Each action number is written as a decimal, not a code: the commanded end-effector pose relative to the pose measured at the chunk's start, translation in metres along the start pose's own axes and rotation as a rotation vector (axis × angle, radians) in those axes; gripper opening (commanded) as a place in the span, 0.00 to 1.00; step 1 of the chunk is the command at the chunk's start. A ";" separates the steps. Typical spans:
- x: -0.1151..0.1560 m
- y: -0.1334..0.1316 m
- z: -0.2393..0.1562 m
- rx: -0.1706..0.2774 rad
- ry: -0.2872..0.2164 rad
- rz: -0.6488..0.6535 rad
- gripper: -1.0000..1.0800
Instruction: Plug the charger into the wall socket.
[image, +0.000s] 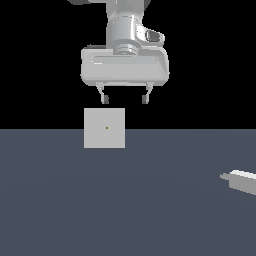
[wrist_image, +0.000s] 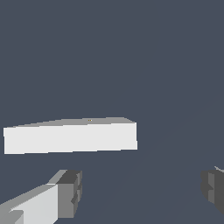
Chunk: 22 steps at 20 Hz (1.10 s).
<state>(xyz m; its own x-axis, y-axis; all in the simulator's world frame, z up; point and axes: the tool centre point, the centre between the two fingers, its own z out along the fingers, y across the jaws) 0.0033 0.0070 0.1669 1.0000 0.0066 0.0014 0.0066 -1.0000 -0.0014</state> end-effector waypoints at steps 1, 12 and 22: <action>0.000 0.000 0.000 0.000 0.000 0.000 0.96; -0.014 0.014 0.007 0.004 0.014 -0.051 0.96; -0.044 0.050 0.026 0.012 0.049 -0.172 0.96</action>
<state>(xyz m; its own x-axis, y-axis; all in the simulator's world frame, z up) -0.0351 -0.0366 0.1439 0.9866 0.1567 0.0452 0.1573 -0.9875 -0.0090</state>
